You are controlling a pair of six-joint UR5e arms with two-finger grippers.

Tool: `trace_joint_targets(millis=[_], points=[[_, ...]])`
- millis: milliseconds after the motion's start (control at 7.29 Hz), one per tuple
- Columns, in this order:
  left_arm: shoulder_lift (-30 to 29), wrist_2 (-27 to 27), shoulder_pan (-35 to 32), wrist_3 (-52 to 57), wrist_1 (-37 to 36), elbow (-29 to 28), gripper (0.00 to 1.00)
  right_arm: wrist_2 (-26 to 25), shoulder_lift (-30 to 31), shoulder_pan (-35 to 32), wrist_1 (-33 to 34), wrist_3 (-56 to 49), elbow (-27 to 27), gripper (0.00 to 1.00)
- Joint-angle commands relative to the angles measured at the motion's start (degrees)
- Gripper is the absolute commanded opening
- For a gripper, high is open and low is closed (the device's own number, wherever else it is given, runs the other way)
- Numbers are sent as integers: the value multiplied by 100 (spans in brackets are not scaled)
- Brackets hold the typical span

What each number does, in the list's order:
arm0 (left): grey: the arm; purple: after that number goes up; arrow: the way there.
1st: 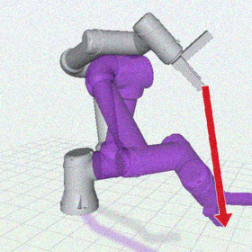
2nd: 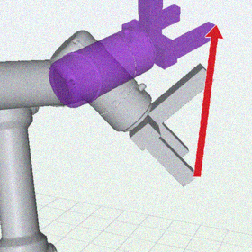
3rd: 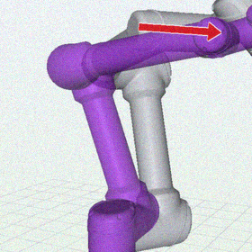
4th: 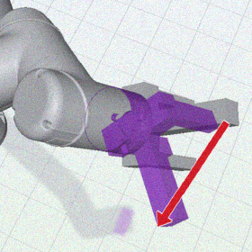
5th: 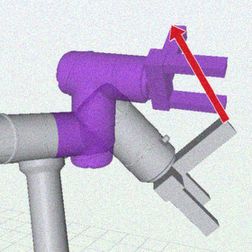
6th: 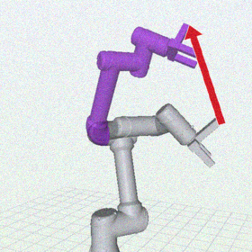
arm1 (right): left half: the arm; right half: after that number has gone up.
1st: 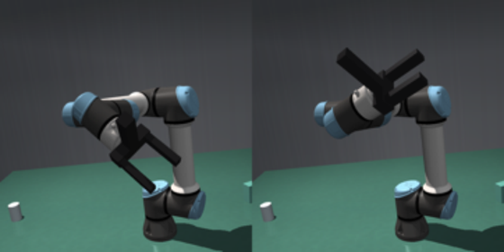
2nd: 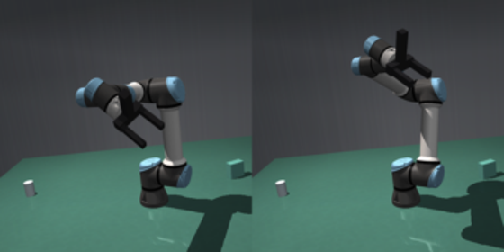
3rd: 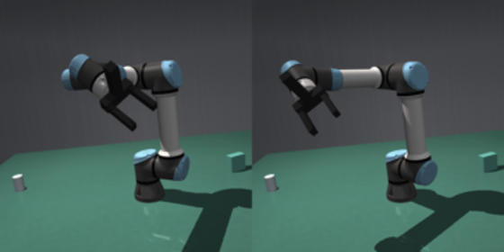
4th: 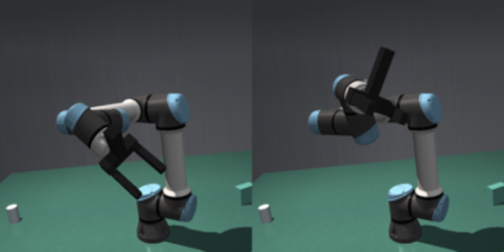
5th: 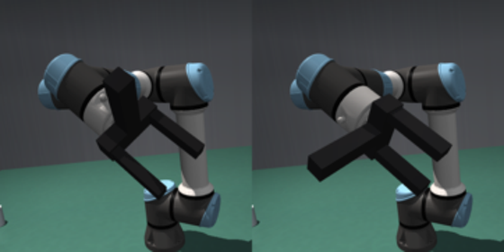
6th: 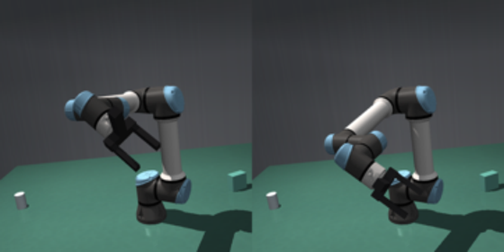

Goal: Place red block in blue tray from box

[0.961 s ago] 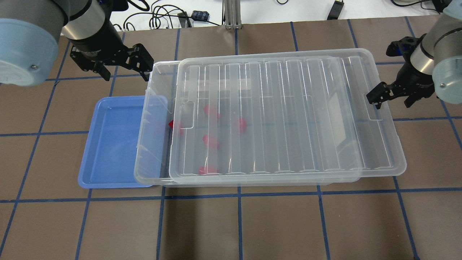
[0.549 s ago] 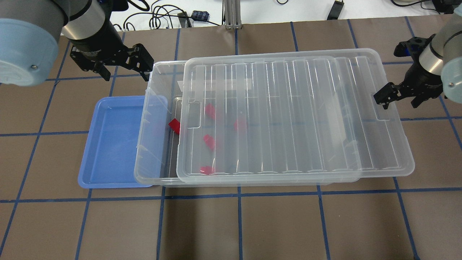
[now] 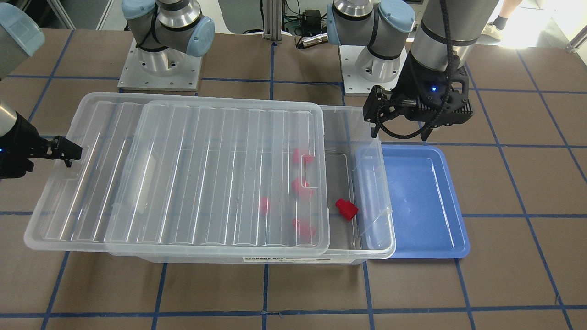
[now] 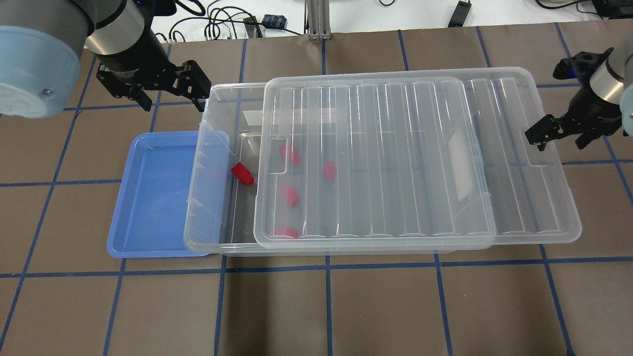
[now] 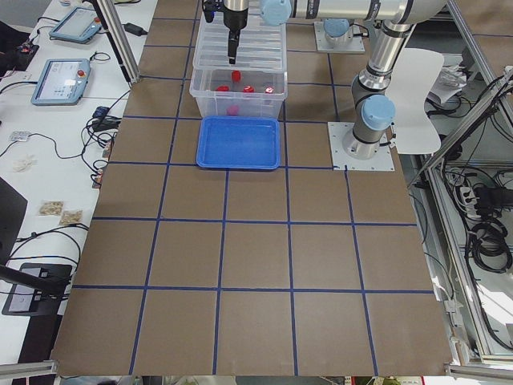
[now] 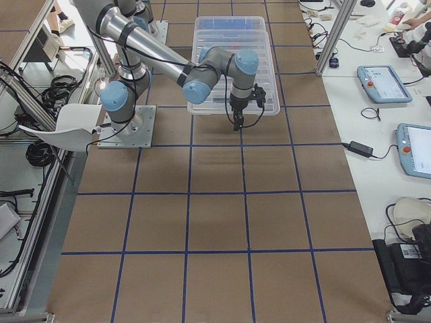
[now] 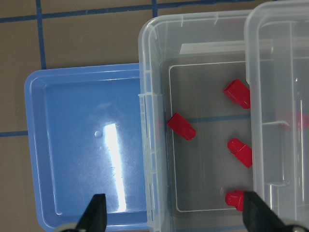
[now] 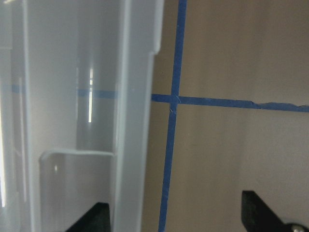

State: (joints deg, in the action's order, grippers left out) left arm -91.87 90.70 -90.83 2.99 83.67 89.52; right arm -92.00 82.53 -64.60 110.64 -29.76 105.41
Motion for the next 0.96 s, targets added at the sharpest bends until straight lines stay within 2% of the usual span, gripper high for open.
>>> trace_joint_targets(millis=[0, 824], points=[[2, 9, -40, -9, -26, 91, 100, -2, 0, 166, -8, -91, -3, 100], [-6, 17, -144, 61, -44, 197, 100, -240, 0, 254, -8, -91, -21, 100]])
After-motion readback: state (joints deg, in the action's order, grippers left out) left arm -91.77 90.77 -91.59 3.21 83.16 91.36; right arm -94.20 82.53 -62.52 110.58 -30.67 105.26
